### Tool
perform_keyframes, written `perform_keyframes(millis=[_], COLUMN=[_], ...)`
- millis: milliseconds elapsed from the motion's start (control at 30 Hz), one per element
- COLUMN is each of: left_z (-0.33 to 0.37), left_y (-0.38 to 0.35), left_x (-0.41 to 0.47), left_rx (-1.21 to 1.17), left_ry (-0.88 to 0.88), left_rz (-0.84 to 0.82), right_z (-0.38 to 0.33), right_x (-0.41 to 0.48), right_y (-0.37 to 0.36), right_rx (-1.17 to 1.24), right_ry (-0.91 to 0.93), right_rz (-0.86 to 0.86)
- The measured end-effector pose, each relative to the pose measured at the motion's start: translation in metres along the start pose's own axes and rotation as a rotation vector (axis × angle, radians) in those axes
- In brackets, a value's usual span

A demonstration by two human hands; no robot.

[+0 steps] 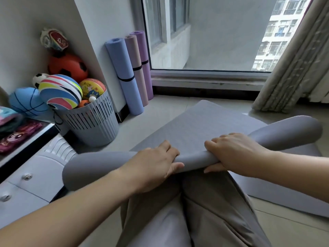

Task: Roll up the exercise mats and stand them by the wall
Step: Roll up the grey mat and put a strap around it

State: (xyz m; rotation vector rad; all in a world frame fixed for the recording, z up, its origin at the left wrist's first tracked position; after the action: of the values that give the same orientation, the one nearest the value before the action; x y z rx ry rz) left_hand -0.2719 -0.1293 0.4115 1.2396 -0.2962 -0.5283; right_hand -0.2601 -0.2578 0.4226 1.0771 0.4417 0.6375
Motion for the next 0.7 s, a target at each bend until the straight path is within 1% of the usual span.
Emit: perform_keyframes(millis=[100,167,200,233,333,467,567,633,700], left_z=[-0.003,0.002,0.005,0.011,0.033,0.031,0.016,0.009,0.001], left_y=[-0.010,-0.014,-0.016,-0.018,-0.015,-0.028,-0.032,-0.041,-0.048], left_x=[0.001,0.001,0.000,-0.003,-0.017,-0.033,-0.037,-0.038,-0.041], left_rx=[-0.035,-0.025,0.021,0.071,0.163,0.040,-0.069,-0.181,-0.278], left_ry=[0.063,0.054,0.041,0.012,-0.101,-0.039,0.033,0.068,0.126], left_rz=[-0.097,-0.097,-0.083,-0.048,0.173,0.334,0.339,0.250,0.169], right_z=[-0.007,-0.017,-0.019,-0.020,-0.025,-0.038,-0.030,-0.030,-0.029], right_x=[-0.002,-0.005,-0.009,-0.013,-0.034,-0.058,-0.056,-0.052,-0.047], right_y=[-0.017,-0.021,-0.021,-0.020,-0.026,-0.042,-0.037,-0.038,-0.040], right_rx=[-0.001,-0.053,-0.068,-0.051,0.002,0.088,0.148,0.208,0.281], right_ry=[0.006,0.023,0.007,-0.024,-0.151,-0.315,-0.355,-0.317,-0.303], right_rz=[-0.078,-0.056,-0.014,0.047,0.277,0.458,0.519,0.479,0.374])
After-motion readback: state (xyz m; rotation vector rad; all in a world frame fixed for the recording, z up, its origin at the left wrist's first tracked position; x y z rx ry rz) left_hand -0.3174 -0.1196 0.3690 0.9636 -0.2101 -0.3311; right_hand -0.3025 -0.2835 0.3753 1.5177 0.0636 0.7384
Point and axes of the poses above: each hand's wrist, its own x-axis towards the middle knuckle, its own y-axis out of the back of the hand, z = x × y, the point moved 9 cm from there along x, towards the middle knuckle, and after that the axes turned 15 degrees about -x, right-handed, at the moved point
